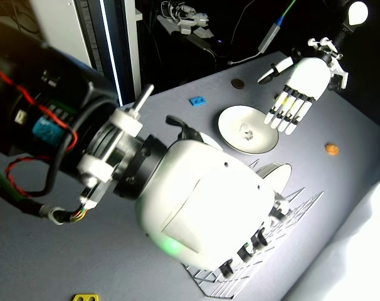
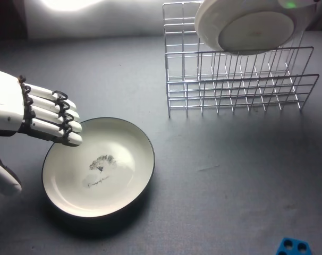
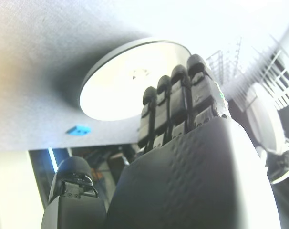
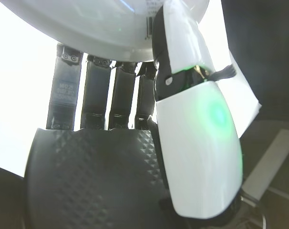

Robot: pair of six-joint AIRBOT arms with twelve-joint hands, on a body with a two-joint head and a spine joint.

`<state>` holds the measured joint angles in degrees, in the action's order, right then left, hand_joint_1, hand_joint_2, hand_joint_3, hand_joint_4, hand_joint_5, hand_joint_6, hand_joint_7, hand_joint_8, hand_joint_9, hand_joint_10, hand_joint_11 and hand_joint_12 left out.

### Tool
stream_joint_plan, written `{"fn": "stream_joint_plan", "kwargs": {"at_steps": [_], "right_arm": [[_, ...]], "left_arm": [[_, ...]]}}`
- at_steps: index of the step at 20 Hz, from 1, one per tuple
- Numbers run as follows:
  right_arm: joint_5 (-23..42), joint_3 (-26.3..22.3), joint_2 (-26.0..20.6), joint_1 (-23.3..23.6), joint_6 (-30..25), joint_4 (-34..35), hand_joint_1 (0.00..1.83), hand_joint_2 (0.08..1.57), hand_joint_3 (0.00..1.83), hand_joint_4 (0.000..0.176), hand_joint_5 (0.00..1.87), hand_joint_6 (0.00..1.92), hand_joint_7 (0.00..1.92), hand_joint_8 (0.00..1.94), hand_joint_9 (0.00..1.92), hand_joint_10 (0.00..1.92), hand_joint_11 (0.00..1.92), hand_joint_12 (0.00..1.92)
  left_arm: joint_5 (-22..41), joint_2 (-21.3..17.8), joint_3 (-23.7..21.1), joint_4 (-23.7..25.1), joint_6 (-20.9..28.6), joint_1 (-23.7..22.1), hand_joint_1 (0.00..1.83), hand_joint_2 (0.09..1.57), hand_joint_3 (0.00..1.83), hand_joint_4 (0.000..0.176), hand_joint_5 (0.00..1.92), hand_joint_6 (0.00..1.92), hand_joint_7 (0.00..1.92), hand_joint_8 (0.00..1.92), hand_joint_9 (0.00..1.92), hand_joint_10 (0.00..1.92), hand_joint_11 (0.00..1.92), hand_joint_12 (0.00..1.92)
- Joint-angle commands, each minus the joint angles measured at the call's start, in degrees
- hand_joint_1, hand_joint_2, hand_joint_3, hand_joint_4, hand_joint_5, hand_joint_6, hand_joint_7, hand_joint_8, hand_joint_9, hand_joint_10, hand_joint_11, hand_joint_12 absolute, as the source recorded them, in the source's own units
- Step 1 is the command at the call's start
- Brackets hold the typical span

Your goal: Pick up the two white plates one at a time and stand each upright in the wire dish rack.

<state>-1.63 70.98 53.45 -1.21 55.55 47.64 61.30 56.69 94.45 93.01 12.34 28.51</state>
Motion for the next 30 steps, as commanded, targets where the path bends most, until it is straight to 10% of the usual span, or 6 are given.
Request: {"fn": "stream_joint_plan", "kwargs": {"at_steps": [1, 30], "right_arm": [[4.48, 0.63, -0.20, 1.38, -0.93, 1.10, 1.36, 1.14, 0.00, 0.000, 0.84, 1.16, 0.94, 0.98, 0.88, 1.24, 0.71, 1.21], [2.00, 12.07, 6.61, -4.97, 0.34, 0.71, 1.36, 1.14, 0.00, 0.000, 0.87, 1.14, 0.95, 0.96, 0.89, 1.23, 0.71, 1.19]], "left_arm": [[1.09, -0.19, 0.02, -3.71, 0.36, -0.09, 0.00, 1.06, 0.00, 0.000, 0.17, 0.00, 0.14, 0.00, 0.09, 0.00, 0.00, 0.18], [-4.32, 1.50, 1.83, -3.72, 0.36, 3.29, 0.00, 1.07, 0.00, 0.000, 0.18, 0.00, 0.15, 0.00, 0.10, 0.00, 0.00, 0.20]]}}
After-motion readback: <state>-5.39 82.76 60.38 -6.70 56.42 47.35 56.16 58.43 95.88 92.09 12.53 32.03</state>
